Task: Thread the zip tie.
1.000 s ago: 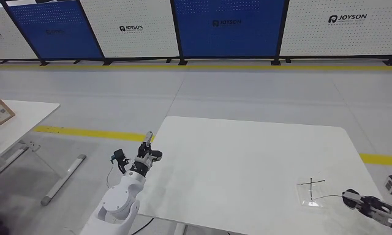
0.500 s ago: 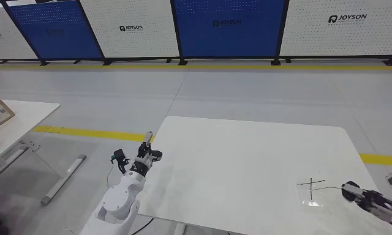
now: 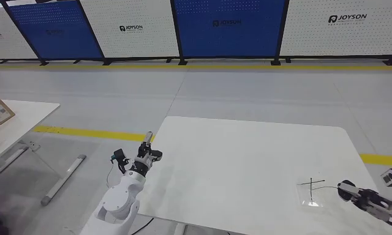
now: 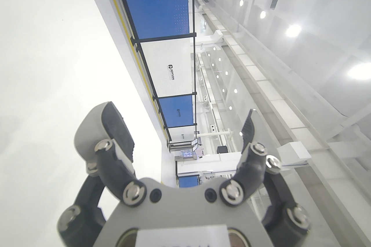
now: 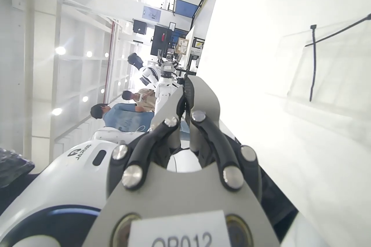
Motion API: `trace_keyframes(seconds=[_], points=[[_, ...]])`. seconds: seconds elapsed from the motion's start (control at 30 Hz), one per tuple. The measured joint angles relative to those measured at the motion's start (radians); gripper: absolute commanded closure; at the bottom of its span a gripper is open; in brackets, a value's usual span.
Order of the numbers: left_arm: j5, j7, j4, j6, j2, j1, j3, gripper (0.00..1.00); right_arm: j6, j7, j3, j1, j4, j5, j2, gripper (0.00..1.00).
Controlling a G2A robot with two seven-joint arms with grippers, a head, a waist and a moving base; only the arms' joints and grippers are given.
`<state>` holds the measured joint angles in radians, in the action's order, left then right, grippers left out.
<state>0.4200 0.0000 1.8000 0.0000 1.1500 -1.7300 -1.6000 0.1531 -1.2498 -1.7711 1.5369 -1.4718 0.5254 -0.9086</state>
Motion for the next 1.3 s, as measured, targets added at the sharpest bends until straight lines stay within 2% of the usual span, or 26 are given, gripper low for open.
trace_keyframes(seconds=[0.07,0.17,0.23,0.33,0.37,0.73,0.8,0.87,0.93,1.03,1.1,1.17,1.3], points=[[0.000,0.000,0.000,0.000,0.000,0.000,0.000,0.00,-0.002,0.022,0.025,0.001,-0.023,0.052,-0.007,1.00],[0.000,0.000,0.000,0.000,0.000,0.000,0.000,0.00,-0.002,0.091,0.059,0.010,-0.085,0.071,-0.015,1.00],[0.000,0.000,0.000,0.000,0.000,0.000,0.000,0.00,0.002,0.189,0.087,0.029,-0.138,0.050,-0.023,1.00],[0.000,0.000,0.000,0.000,0.000,0.000,0.000,0.00,-0.007,0.358,0.155,0.054,-0.200,-0.041,-0.035,1.00],[0.000,0.000,0.000,0.000,0.000,0.000,0.000,0.00,-0.013,0.381,0.170,0.056,-0.204,-0.050,-0.036,1.00],[0.002,-0.002,0.001,0.000,0.000,0.001,0.001,0.00,-0.014,0.376,0.167,0.055,-0.203,-0.047,-0.036,1.00],[0.020,-0.038,0.013,0.011,0.000,0.008,0.009,0.00,-0.014,0.376,0.167,0.055,-0.203,-0.047,-0.036,1.00],[0.016,-0.109,0.039,0.030,-0.002,0.014,0.019,0.00,-0.014,0.376,0.167,0.055,-0.203,-0.047,-0.036,1.00],[-0.048,-0.173,0.071,0.021,-0.005,0.009,0.045,0.00,-0.014,0.376,0.167,0.055,-0.203,-0.047,-0.036,1.00],[-0.116,-0.242,0.090,0.009,-0.007,-0.004,0.088,0.00,-0.014,0.376,0.167,0.055,-0.203,-0.047,-0.036,1.00],[-0.144,-0.259,0.080,0.024,-0.007,0.002,0.113,0.00,-0.014,0.376,0.167,0.055,-0.203,-0.047,-0.036,1.00],[-0.170,-0.239,0.056,0.039,-0.004,0.017,0.138,0.00,-0.014,0.376,0.167,0.055,-0.203,-0.047,-0.036,1.00],[-0.170,-0.234,0.053,0.040,-0.004,0.019,0.141,0.00,-0.014,0.376,0.167,0.055,-0.203,-0.047,-0.036,1.00]])
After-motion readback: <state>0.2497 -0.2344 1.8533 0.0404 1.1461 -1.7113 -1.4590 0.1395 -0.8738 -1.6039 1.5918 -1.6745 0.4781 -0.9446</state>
